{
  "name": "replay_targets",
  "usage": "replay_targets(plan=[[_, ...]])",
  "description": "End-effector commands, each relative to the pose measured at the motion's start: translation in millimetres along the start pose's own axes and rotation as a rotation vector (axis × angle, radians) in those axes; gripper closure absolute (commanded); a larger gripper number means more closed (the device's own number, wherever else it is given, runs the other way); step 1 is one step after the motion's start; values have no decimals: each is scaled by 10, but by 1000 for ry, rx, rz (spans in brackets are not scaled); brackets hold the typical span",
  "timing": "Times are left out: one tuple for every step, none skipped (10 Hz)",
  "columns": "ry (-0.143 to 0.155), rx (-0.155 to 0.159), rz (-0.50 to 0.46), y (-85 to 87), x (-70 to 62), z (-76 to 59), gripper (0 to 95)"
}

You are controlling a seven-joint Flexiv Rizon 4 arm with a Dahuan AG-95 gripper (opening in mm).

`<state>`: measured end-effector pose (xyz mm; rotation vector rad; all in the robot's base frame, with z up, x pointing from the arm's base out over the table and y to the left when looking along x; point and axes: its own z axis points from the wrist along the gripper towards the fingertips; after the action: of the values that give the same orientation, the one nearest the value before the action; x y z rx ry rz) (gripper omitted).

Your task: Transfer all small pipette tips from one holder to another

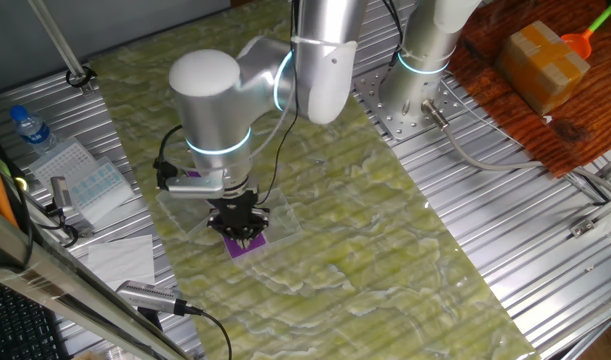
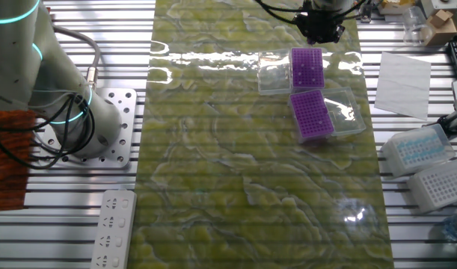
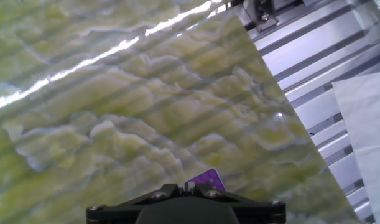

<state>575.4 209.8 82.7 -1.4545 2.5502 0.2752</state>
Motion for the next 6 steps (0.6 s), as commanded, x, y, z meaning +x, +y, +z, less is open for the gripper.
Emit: replay_targets(plan=[[-44,-11,13,-2,-2,25,950],[-51,-14,17,-6,-3,28,950],[-51,-14,17,-6,-3,28,950],[-58,-16,22,-7,-9,27,950],[-59,-13,19,-8,-9,28,950],[-66,-14,17,-15,-7,39,950]])
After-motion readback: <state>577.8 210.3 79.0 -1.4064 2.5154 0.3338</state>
